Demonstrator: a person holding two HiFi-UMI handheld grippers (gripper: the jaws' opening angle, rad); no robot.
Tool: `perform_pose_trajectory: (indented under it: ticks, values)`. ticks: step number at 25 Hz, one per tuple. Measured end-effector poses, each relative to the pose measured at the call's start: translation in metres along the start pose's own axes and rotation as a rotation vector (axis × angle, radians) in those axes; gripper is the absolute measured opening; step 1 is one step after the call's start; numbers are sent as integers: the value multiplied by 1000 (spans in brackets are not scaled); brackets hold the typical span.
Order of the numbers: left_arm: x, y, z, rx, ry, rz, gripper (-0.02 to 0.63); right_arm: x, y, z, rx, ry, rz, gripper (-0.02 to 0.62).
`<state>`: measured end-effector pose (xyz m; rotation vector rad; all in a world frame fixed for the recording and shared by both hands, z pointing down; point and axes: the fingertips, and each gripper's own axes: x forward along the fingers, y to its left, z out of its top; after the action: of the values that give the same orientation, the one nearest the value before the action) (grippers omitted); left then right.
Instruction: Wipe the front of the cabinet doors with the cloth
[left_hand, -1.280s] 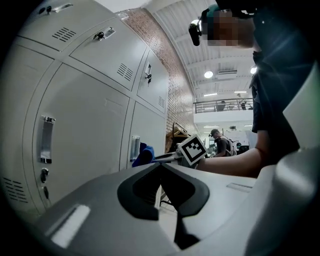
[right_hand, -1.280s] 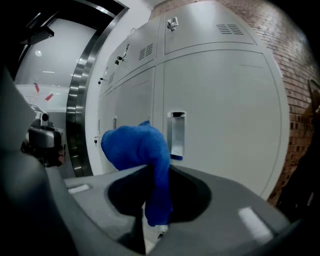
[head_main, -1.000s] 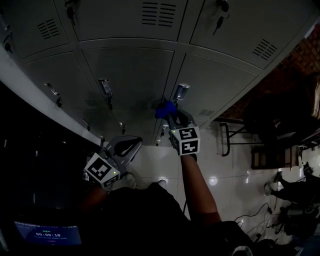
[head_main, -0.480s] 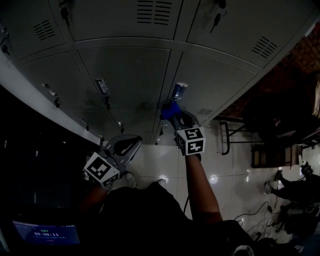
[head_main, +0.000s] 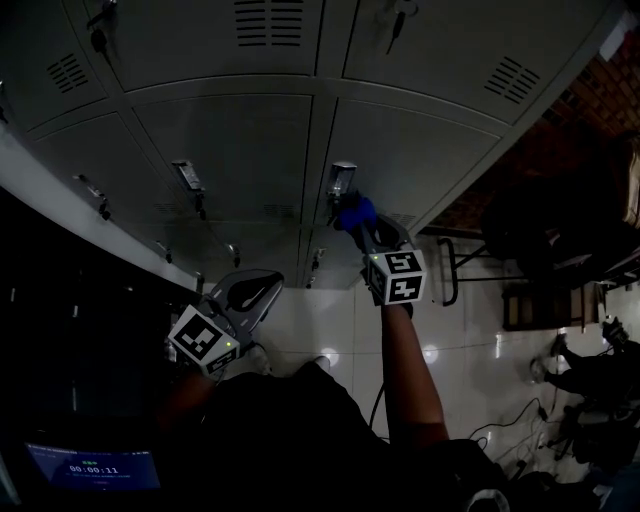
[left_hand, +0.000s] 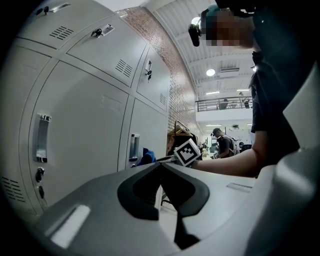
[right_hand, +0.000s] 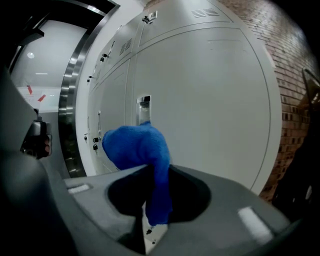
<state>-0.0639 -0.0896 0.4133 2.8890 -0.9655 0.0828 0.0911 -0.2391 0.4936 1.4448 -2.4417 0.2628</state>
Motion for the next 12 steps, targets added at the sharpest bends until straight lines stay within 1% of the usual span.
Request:
perform_pose_trajectory:
  ticks: [8, 12]
  values:
    - [13, -9, -2, 9, 6, 6, 4, -9, -53, -4, 20, 35, -87, 72]
    - [21, -11, -4, 9, 15, 2, 3, -26, -86, -12, 51, 49, -167, 72]
